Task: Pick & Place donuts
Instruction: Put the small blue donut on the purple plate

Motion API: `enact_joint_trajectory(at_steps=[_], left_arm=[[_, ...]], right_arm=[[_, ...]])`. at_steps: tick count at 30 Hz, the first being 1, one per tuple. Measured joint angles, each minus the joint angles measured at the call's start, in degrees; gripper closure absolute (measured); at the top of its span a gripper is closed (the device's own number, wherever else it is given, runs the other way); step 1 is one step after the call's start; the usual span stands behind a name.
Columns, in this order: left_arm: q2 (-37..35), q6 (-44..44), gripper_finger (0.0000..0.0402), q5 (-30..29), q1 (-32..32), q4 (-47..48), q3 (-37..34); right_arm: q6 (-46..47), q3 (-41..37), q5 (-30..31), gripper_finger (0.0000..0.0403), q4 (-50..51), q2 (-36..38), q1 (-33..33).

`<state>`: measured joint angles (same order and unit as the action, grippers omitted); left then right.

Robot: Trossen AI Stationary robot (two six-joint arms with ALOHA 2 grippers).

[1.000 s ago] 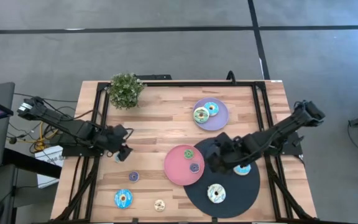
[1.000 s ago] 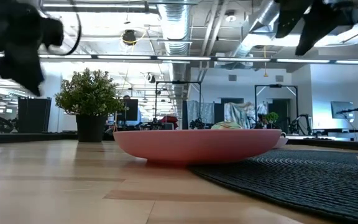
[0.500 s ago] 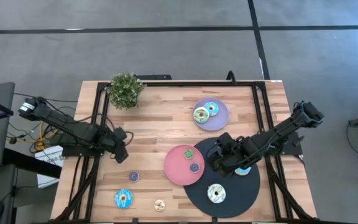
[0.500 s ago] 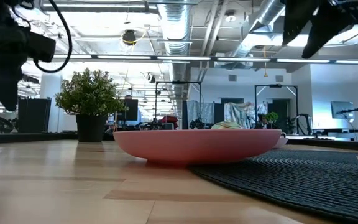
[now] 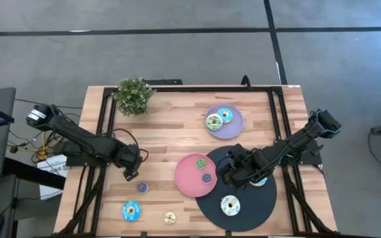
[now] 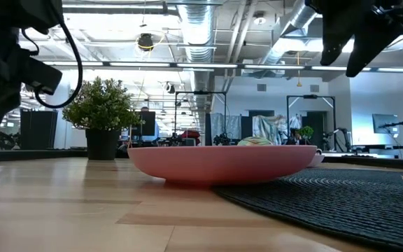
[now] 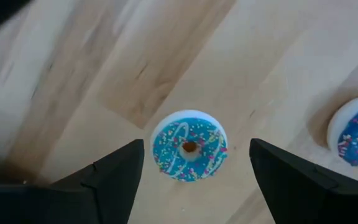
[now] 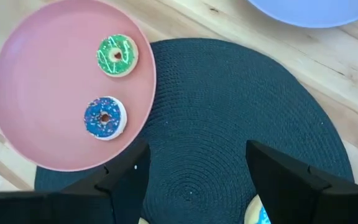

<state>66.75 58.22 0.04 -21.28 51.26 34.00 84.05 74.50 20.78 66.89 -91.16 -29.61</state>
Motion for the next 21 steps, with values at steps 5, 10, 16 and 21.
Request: enact_joint_trajectory(at_steps=[5,10,16,21], left_arm=[[0.0,0.0,0.0116,-1.1,-0.2,-0.4,-0.5],[0.0,-0.1,0.0116,-2.5,-0.2,-1.0,-0.6],[0.0,-0.1,0.0116,-2.9,-1.3,-1.0,-0.6],[0.3,-0.3,0.0116,-2.9,-2.4,-1.2,-0.7]], right_arm=[[0.0,0.0,0.1,0.0148,0.2,0.1,0.0],[0.0,0.0,0.2,0.0148,0.2,0.1,0.0],[0.0,0.0,0.2,0.0148,0.3,0.1,0.0],[0.0,0.0,0.2,0.0148,0.3,0.1,0.0]])
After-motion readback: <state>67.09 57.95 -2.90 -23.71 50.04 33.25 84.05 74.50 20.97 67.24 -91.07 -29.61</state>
